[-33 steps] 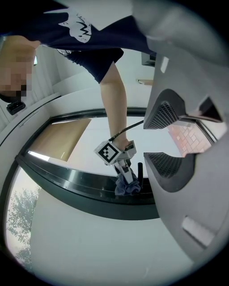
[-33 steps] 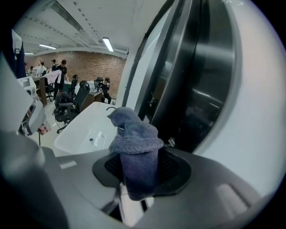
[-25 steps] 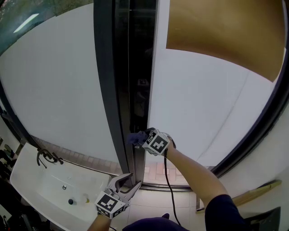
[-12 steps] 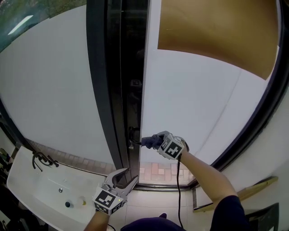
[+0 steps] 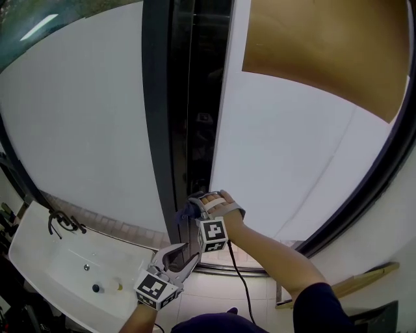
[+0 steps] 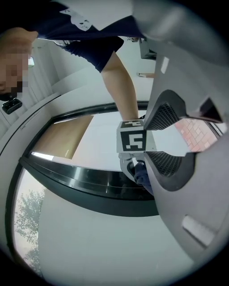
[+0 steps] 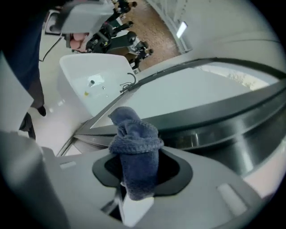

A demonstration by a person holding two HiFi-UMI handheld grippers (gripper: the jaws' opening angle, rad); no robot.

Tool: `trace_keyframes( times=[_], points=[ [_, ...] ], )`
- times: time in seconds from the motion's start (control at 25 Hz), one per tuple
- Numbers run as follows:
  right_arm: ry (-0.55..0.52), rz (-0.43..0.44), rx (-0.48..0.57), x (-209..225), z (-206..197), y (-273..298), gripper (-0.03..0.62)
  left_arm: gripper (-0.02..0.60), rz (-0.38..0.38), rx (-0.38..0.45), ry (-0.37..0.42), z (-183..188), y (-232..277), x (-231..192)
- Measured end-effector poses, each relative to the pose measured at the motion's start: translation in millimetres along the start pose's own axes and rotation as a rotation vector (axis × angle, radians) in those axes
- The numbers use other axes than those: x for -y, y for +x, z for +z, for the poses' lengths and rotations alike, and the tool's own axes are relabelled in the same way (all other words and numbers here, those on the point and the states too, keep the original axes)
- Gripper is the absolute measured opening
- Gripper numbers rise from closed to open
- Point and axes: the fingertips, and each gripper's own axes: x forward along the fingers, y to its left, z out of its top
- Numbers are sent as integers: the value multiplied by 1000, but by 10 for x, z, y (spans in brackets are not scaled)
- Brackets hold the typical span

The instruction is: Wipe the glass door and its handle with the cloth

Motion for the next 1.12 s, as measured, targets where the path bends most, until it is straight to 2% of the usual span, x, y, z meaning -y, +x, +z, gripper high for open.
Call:
trace_keyframes(
  times=[0.16,0.24,0.44,0.56,0.88,1.0,1.12],
  points=[
    [-192,-4,-41,-146,88,247,149,144,27,0,-4,1,-70,5],
    [-235,8,-62,-231,6,292,150,144,31,-4,-3,-35,-91,0],
    [-320,3,-39,-436,-165,171,149,144,30,-9,-18,-64,-108,1],
    [-343,20,-40,-573,-343,50,149,144,18,-21,-24,-53,-72,46],
    [-373,80,-139,-872,-986,-318,147,144,-19,-10,-12,-67,12,117],
    [-340,50,-131,-736,-923,-440,147,144,-30,-11,-14,-76,37,142],
    [-359,-13,-86,-502,-604,-432,147,144,-40,-17,-20,-80,47,170]
  ],
)
